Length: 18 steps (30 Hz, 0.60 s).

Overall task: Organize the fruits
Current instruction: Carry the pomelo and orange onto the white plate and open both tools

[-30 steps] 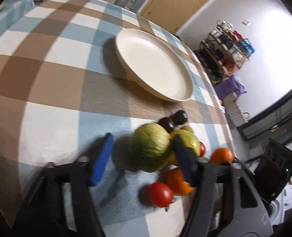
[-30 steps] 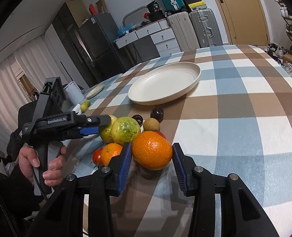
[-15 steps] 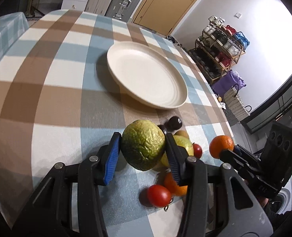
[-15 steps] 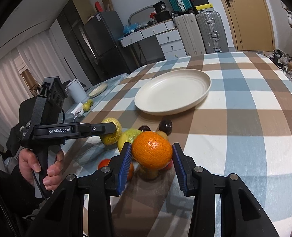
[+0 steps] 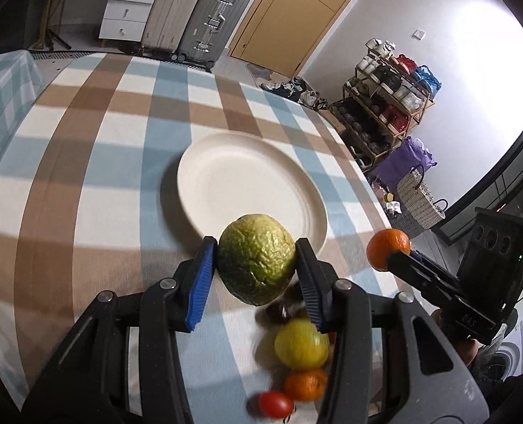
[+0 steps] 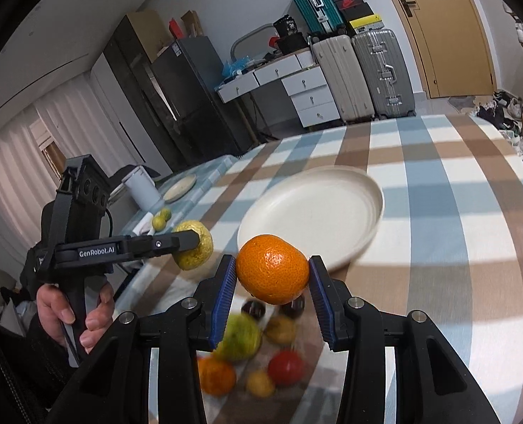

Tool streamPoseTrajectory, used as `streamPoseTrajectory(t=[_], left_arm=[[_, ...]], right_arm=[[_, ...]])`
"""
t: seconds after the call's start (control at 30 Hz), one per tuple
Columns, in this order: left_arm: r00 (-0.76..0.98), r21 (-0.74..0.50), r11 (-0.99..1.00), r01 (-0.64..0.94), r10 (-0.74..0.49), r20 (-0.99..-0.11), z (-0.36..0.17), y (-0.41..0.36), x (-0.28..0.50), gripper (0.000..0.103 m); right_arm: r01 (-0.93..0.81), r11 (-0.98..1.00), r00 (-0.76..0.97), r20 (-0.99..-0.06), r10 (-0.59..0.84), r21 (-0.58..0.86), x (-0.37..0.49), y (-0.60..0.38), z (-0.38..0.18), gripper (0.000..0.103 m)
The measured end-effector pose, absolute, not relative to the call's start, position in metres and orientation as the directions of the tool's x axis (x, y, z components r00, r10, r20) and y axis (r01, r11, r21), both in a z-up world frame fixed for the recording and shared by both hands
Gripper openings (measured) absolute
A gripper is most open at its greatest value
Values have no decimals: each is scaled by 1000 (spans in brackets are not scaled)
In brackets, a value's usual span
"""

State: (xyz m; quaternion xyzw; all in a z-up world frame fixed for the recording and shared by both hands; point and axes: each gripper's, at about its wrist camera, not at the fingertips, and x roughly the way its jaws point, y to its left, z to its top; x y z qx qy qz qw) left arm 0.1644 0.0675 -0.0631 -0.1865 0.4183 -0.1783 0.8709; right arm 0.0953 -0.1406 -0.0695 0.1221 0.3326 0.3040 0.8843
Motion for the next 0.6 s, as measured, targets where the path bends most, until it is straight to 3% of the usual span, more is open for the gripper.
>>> streamPoseTrajectory(t=[0.6], left_arm=[[521, -433, 879, 201, -470, -712, -82, 38, 291, 42]], right_arm=[[-434, 800, 547, -584, 600, 415, 219, -126, -73, 42]])
